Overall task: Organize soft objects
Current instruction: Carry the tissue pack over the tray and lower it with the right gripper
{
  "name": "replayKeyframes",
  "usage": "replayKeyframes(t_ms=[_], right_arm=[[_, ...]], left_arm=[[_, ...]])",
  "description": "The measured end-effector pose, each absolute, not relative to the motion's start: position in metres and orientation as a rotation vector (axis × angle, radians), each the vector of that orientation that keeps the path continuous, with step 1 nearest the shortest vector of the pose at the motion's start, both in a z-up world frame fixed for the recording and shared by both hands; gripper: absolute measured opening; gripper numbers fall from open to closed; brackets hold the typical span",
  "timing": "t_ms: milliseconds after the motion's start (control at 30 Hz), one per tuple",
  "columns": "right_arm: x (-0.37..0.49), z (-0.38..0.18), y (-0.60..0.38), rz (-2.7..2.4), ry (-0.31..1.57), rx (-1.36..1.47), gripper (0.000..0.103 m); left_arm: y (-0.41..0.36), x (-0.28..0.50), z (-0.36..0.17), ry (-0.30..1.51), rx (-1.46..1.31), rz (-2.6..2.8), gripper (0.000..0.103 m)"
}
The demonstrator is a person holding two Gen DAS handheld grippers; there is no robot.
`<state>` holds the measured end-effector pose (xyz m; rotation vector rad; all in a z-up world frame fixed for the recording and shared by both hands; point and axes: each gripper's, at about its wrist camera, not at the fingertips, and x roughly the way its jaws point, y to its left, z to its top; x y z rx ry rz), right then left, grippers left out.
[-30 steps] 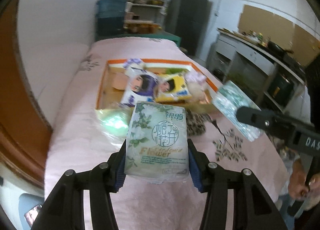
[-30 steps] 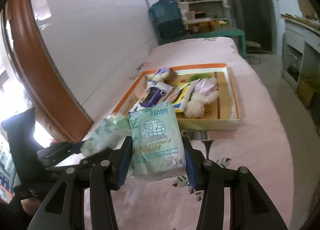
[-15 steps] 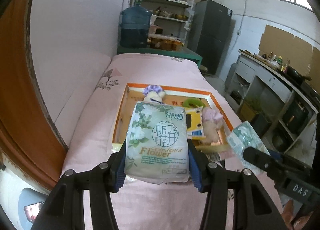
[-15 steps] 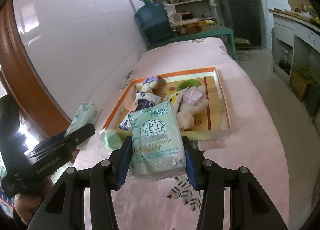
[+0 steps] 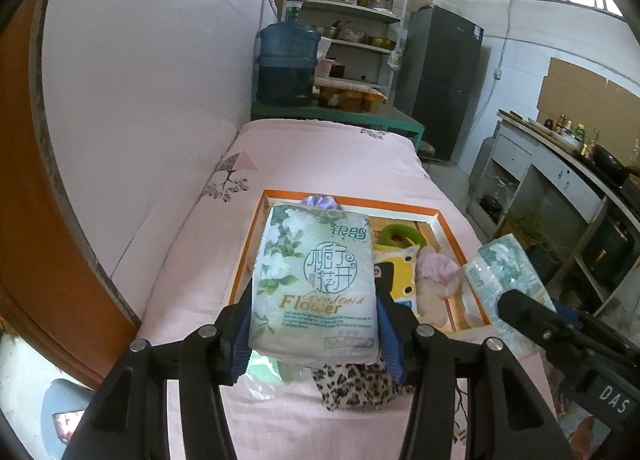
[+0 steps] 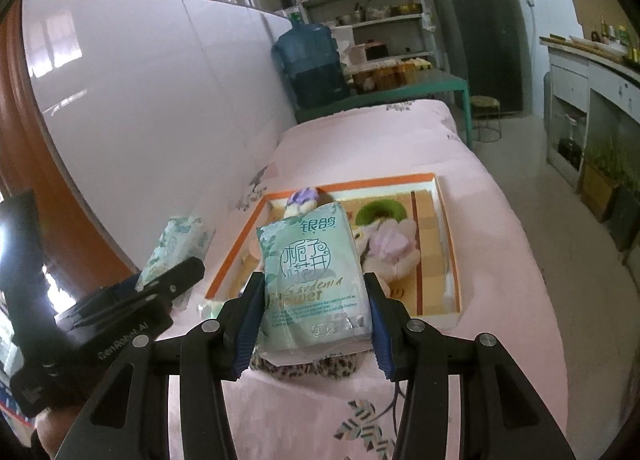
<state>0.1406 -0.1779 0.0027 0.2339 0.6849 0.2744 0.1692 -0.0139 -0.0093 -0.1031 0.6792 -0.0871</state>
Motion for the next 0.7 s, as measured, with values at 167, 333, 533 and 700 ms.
replayKeyframes(t_ms=[167, 333, 533, 700], right_arm=[[0.152, 0.009, -0.177, 0.274, 0.667, 0.23, 0.049], [0.163, 0.012, -0.175, 0.283, 0.666, 0.23, 0.049], [0.181, 0.012, -0.173, 0.289, 0.666, 0.225, 0.049], [0.19, 0.011, -0.175, 0.281, 0.665, 0.219, 0.049]], left_arm=[[-0.014, 0.181, -0.007, 0.678, -0.1, -0.064, 0.053], [-0.016, 0.194, -0.005, 0.672, -0.089, -0.05, 0.053], [-0.019, 0.21, -0.006, 0.669, -0.083, -0.047, 0.052], [-0.02, 0.223, -0.008, 0.673, -0.084, -0.047, 0.053]])
